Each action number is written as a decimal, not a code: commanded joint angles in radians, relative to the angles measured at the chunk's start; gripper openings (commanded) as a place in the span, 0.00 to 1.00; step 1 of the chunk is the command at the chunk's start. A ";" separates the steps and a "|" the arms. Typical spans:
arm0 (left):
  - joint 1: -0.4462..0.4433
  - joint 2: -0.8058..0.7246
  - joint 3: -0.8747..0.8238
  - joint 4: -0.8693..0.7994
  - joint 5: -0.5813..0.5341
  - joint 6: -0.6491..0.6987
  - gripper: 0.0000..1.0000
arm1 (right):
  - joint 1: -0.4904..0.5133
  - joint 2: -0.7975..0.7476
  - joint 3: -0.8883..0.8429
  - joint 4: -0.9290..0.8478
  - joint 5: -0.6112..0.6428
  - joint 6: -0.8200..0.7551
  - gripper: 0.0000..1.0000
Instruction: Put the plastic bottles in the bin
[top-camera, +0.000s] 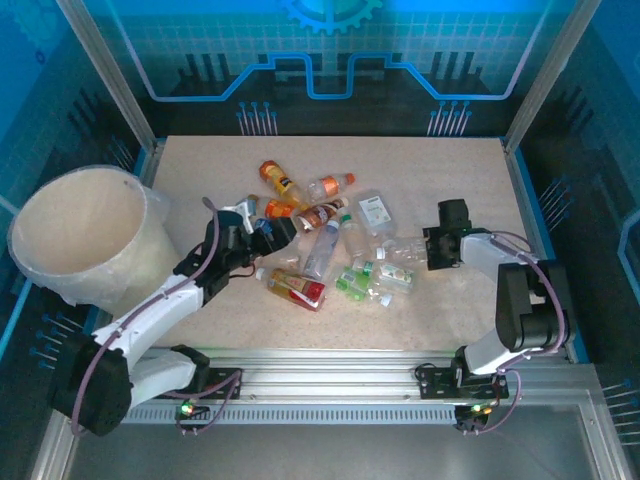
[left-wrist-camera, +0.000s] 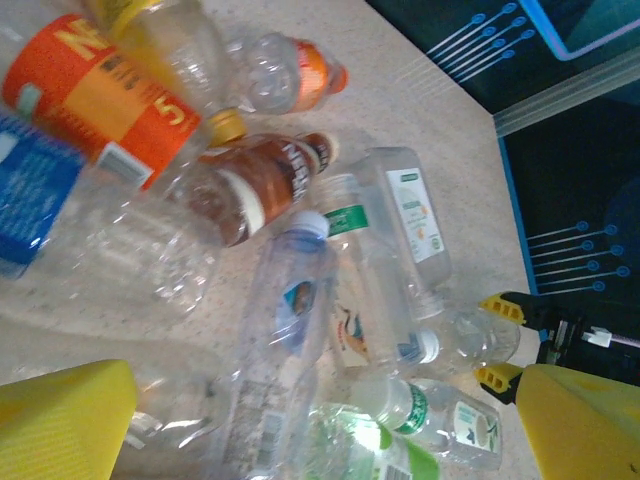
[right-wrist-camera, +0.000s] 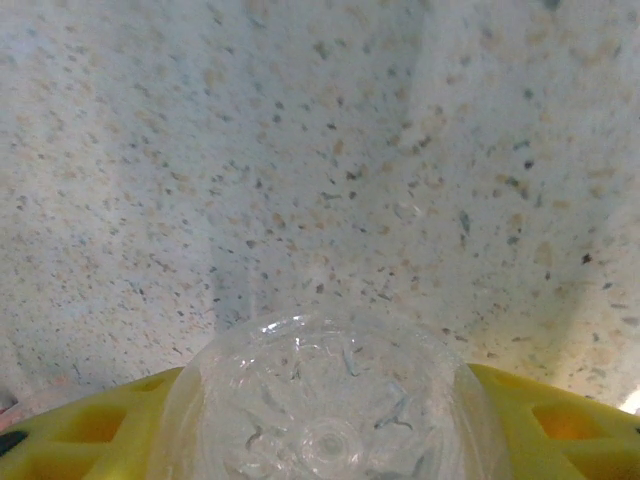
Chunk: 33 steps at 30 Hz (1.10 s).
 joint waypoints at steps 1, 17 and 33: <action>-0.022 0.051 0.078 0.059 0.037 0.049 0.99 | 0.015 -0.096 0.038 -0.043 0.134 -0.100 0.53; -0.109 0.296 0.278 0.174 0.243 0.186 0.99 | 0.092 -0.564 0.038 0.024 0.148 -0.798 0.47; -0.210 0.384 0.445 0.191 0.657 0.336 0.99 | 0.248 -0.604 0.081 0.249 -0.351 -1.001 0.48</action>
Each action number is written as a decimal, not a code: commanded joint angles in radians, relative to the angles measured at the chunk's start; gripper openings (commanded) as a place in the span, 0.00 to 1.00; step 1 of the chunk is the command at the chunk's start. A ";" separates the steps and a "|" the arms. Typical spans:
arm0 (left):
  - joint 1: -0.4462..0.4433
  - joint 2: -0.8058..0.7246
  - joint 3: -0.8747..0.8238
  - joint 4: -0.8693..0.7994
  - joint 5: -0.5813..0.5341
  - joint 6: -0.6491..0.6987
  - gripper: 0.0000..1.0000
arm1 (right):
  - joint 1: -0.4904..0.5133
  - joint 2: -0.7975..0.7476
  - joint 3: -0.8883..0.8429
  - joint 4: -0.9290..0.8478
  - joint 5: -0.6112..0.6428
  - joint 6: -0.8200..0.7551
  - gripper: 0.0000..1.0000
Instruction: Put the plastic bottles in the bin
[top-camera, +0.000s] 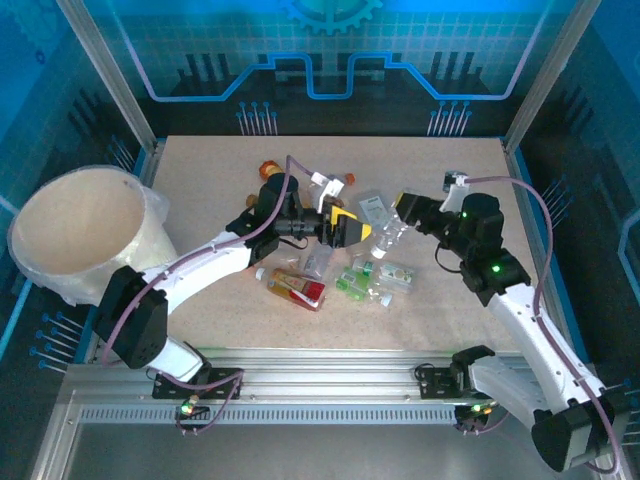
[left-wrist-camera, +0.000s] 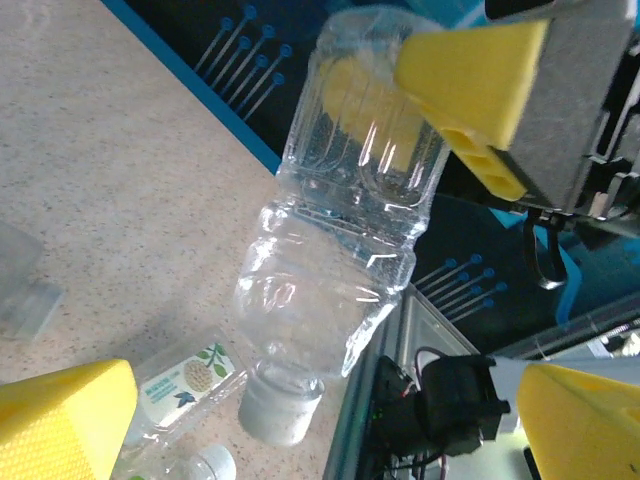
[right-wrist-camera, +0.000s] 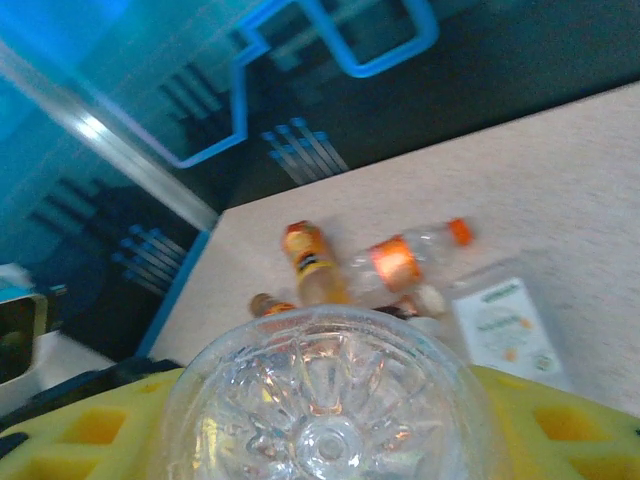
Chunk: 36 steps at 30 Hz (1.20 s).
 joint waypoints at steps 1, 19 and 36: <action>0.000 0.008 0.043 0.025 0.098 0.058 0.99 | 0.040 0.014 0.063 0.087 -0.121 -0.038 0.48; -0.046 0.041 0.036 0.252 0.157 -0.022 0.66 | 0.170 0.181 0.123 0.275 -0.269 0.097 0.50; -0.045 -0.155 -0.029 -0.181 -0.570 0.166 0.52 | 0.173 0.174 0.218 0.068 -0.213 -0.009 1.00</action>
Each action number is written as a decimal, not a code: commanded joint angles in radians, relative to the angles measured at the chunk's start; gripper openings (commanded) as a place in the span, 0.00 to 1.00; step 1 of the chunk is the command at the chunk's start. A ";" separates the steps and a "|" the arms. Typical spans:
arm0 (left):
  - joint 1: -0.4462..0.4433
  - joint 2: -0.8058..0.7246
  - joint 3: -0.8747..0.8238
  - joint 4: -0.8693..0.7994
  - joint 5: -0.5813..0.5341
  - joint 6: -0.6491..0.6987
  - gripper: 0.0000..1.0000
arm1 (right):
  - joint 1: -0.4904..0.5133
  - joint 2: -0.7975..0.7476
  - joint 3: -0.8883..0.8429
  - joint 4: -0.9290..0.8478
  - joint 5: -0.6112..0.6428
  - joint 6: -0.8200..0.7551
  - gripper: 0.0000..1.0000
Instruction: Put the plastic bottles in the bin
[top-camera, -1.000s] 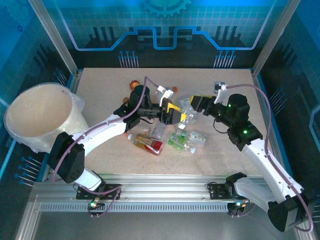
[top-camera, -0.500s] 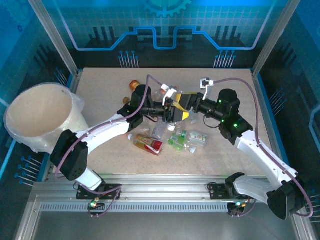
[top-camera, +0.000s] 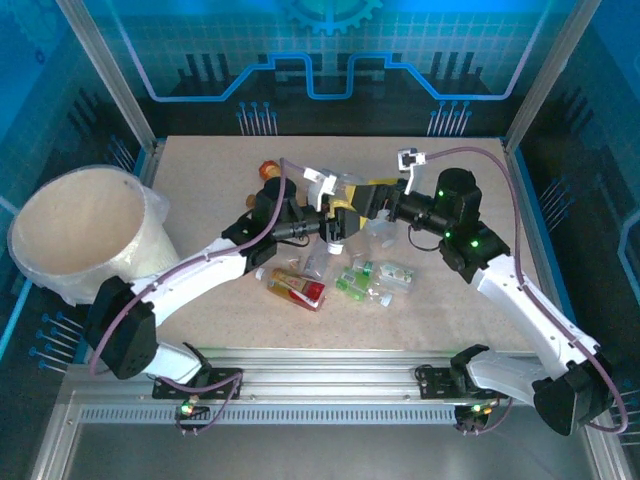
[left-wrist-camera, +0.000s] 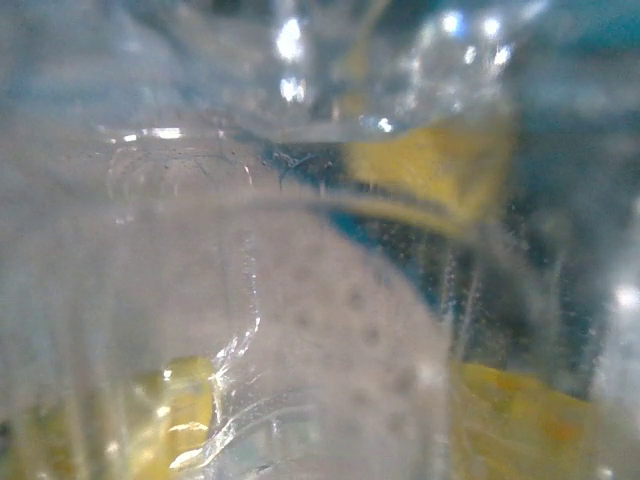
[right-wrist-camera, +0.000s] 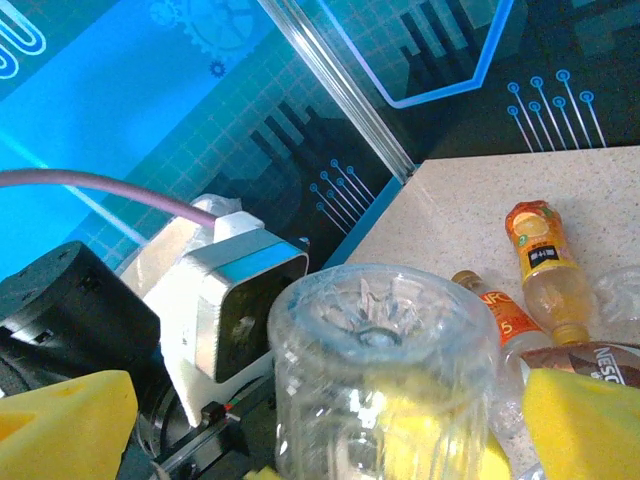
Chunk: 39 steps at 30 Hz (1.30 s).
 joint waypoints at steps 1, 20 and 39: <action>0.004 -0.100 -0.013 -0.217 -0.297 0.096 0.52 | 0.015 -0.023 0.023 -0.062 0.072 -0.043 1.00; 0.312 -0.518 0.257 -0.968 -1.036 0.310 0.52 | 0.015 -0.007 0.021 -0.184 0.278 -0.118 1.00; 1.217 -0.324 0.319 -0.968 -0.389 0.127 0.54 | 0.013 -0.038 0.032 -0.231 0.274 -0.169 1.00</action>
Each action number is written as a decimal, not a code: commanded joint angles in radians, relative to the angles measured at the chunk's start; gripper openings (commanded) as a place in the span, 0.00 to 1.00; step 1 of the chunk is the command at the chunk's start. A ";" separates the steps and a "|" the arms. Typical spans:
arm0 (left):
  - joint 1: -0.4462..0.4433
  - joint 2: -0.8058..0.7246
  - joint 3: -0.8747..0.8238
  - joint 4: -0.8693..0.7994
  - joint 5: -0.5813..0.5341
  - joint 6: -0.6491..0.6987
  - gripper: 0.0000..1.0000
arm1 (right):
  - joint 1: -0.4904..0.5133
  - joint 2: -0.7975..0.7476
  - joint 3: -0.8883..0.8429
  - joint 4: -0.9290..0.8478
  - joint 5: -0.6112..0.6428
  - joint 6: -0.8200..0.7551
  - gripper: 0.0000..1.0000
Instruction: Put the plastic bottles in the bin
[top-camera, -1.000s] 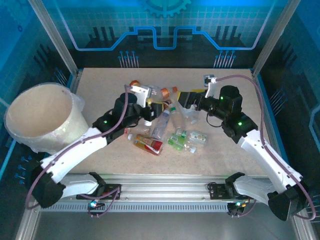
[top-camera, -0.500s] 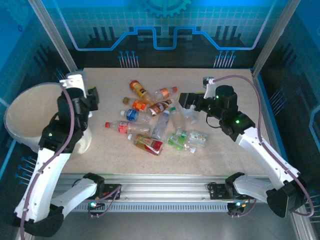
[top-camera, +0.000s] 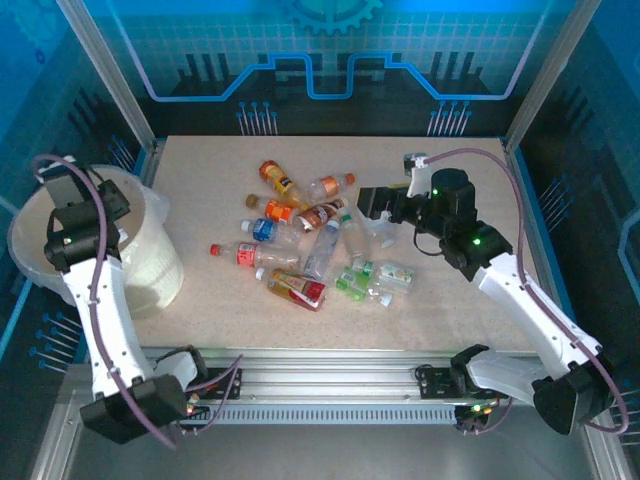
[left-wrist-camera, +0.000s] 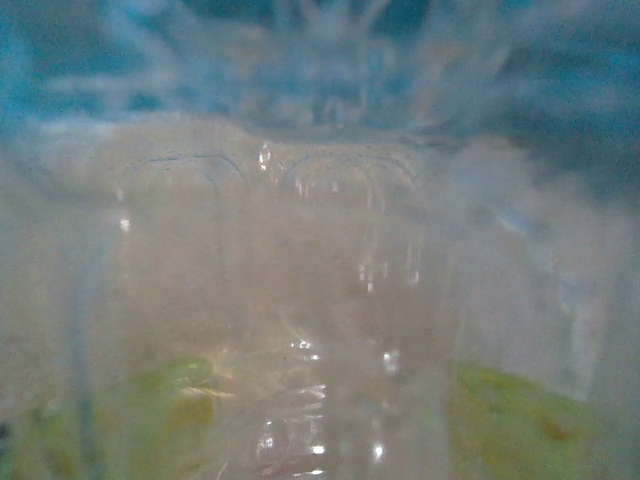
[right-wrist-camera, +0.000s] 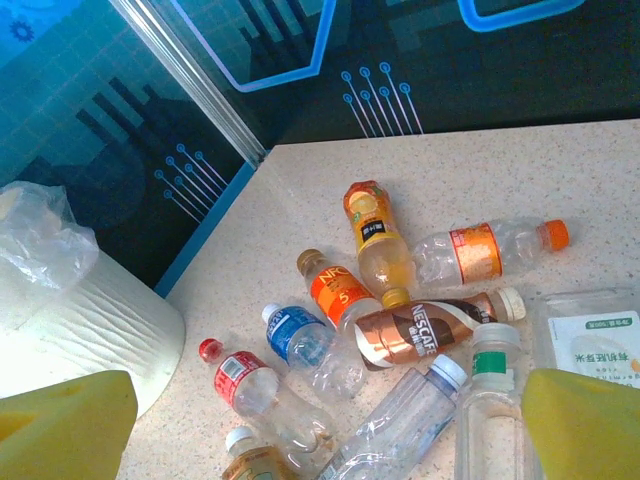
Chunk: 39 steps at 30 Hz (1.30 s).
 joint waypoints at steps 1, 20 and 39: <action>0.063 0.038 0.021 0.024 0.189 -0.111 0.56 | 0.013 -0.036 -0.002 -0.007 0.011 -0.013 1.00; 0.096 0.167 -0.144 0.245 0.518 -0.414 0.65 | 0.014 -0.084 -0.063 0.044 0.053 0.019 1.00; 0.001 0.183 -0.178 0.294 0.440 -0.414 0.85 | 0.014 -0.081 -0.098 0.006 0.088 0.024 1.00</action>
